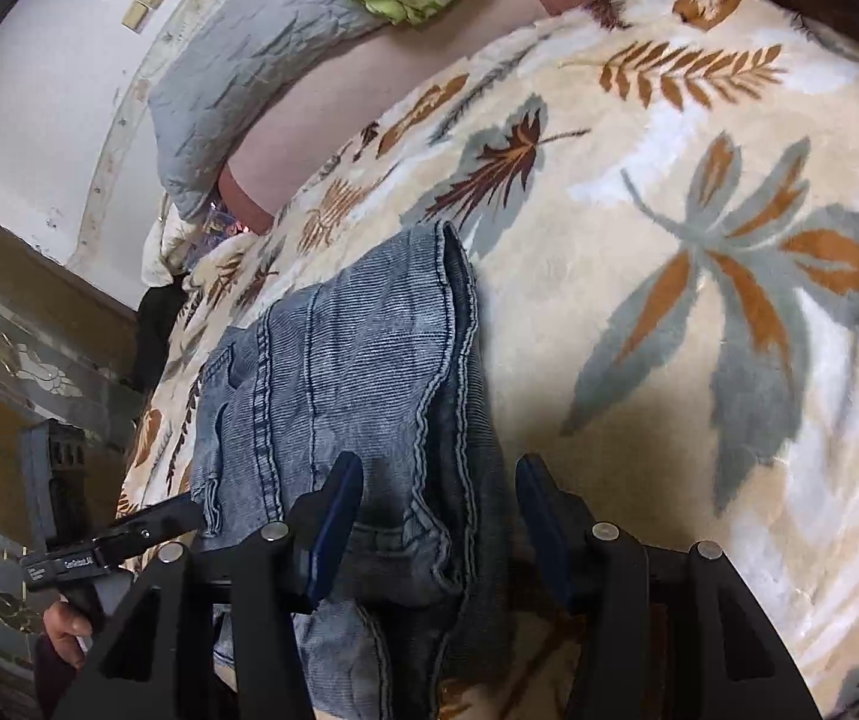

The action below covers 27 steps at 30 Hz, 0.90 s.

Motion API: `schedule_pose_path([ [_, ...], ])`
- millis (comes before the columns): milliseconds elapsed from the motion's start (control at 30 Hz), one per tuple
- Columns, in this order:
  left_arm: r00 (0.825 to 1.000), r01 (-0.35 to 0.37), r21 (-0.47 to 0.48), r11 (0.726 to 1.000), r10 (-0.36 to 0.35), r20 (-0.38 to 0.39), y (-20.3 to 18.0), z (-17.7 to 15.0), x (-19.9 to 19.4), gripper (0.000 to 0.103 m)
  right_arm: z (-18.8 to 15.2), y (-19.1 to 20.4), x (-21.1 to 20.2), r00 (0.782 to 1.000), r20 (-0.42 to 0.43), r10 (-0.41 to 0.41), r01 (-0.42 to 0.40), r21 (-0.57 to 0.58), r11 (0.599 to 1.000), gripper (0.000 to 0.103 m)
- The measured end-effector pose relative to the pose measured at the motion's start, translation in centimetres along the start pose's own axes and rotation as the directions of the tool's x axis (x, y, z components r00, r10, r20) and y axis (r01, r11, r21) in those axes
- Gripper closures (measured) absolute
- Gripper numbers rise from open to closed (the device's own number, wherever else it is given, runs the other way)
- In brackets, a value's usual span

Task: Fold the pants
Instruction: 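Push the folded jeans bundle with the left gripper to square it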

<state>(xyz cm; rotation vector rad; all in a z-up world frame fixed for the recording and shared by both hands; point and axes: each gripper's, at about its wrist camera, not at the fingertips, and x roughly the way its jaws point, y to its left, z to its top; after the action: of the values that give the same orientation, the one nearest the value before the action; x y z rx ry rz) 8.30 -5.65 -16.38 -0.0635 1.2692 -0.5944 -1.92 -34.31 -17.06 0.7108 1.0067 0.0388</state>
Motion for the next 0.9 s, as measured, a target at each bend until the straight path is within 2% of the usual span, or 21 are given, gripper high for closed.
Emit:
schedule_pose_path([
  [200, 0.995, 0.088, -0.038, 0.995, -0.090, -0.053, 0.0, 0.2, 1.3, 0.000, 0.8, 0.4, 1.2, 0.999, -0.040, 0.029, -0.029, 0.008, 1.000, 0.038],
  [333, 0.986, 0.153, -0.023, 0.988, -0.154, -0.057, -1.0, 0.1, 1.6, 0.000, 0.9, 0.7, 1.6, 0.993, -0.073, 0.093, -0.092, 0.016, 0.996, 0.038],
  [533, 0.989, 0.138, -0.030, 0.990, -0.139, -0.050, -1.6, -0.1, 1.6, 0.000, 0.9, 0.1, 1.8, 0.988, -0.079, 0.133, -0.130, 0.043, 0.991, 0.038],
  [633, 0.990, 0.131, -0.046, 0.990, -0.133, -0.050, -1.3, -0.4, 1.5, 0.000, 1.0, -0.4, 1.4, 0.989, -0.054, 0.136, -0.132, 0.072, 0.989, 0.038],
  [700, 0.990, 0.128, -0.063, 0.990, -0.132, -0.048, -1.1, -0.5, 1.3, 0.000, 1.0, -0.6, 1.1, 0.992, -0.043, 0.118, -0.115, 0.072, 0.991, 0.038],
  [767, 0.992, 0.120, -0.076, 0.990, -0.123, -0.039, -0.8, -0.6, 0.9, 0.000, 1.0, -0.6, 0.6, 0.998, -0.015, 0.063, -0.062, 0.050, 0.997, 0.038],
  [833, 0.996, 0.086, -0.075, 0.994, -0.088, -0.027, -0.7, -0.7, 0.5, 0.000, 0.9, -0.3, 0.6, 0.999, -0.019, 0.044, -0.044, 0.027, 0.999, 0.038],
  [900, 0.999, 0.003, -0.045, 0.999, -0.005, -0.036, -1.2, -0.7, 0.5, 0.000, 0.7, 0.2, 1.2, 0.997, -0.056, 0.046, -0.046, -0.004, 0.999, 0.037],
])
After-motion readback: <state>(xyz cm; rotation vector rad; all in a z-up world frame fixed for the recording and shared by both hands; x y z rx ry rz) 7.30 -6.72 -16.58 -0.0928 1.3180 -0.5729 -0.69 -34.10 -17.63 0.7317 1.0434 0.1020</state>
